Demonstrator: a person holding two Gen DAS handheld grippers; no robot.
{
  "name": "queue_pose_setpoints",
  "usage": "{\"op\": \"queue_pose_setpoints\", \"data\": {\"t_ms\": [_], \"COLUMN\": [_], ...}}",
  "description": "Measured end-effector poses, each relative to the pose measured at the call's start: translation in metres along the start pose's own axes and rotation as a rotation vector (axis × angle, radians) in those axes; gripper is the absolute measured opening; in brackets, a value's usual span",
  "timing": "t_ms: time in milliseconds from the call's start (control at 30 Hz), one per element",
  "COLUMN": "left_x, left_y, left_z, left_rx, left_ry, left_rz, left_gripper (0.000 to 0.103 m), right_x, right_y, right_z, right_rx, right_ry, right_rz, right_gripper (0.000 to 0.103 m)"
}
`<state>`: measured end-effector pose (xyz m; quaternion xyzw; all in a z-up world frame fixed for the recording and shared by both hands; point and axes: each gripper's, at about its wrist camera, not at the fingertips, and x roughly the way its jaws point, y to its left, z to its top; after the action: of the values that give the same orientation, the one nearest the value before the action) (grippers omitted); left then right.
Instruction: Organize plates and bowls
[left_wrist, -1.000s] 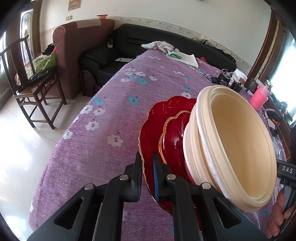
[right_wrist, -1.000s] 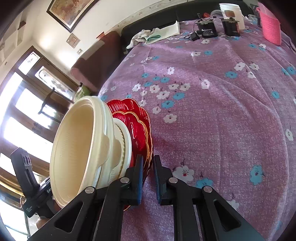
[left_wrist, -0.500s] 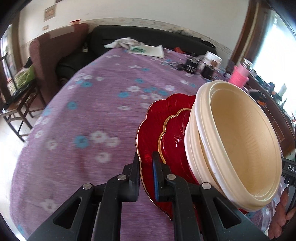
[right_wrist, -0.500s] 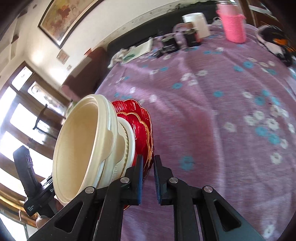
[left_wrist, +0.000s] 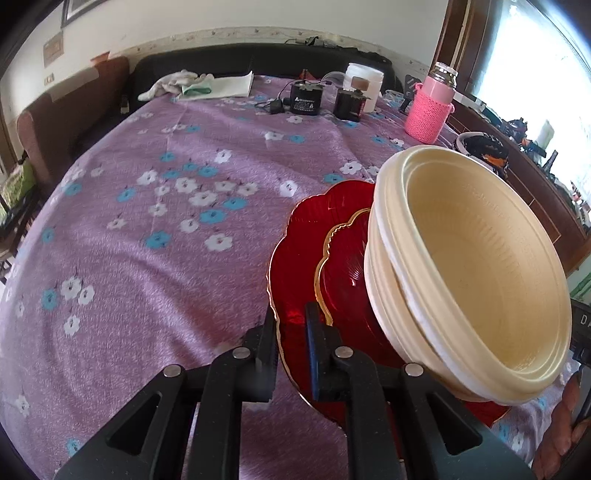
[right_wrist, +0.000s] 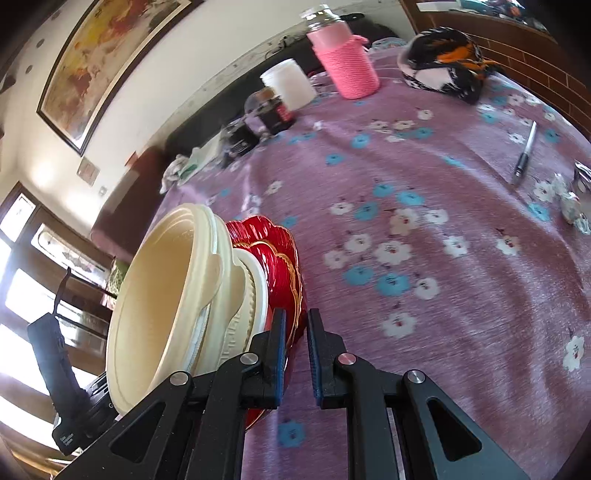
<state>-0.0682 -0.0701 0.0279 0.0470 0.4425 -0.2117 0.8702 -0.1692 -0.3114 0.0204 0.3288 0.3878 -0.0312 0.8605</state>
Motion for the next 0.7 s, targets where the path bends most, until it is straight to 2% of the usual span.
{"op": "queue_pose_setpoints", "data": {"t_ms": [300,700], "left_x": [0.0067,0.0016], "left_y": [-0.0027,-0.0014], "left_z": [0.0031,0.0002], "left_rx": [-0.005,0.004], "left_ry": [-0.045,-0.067], "left_rz": [0.031,0.021], "left_gripper": [0.013,0.016], "right_x": [0.0070,0.0056], "right_y": [-0.0016,0.0001], "right_z": [-0.0008,-0.0027], "right_rx": [-0.020,-0.035], "right_ry": [-0.031,-0.031], "right_rz": [0.001,-0.009], "right_gripper": [0.013,0.014]}}
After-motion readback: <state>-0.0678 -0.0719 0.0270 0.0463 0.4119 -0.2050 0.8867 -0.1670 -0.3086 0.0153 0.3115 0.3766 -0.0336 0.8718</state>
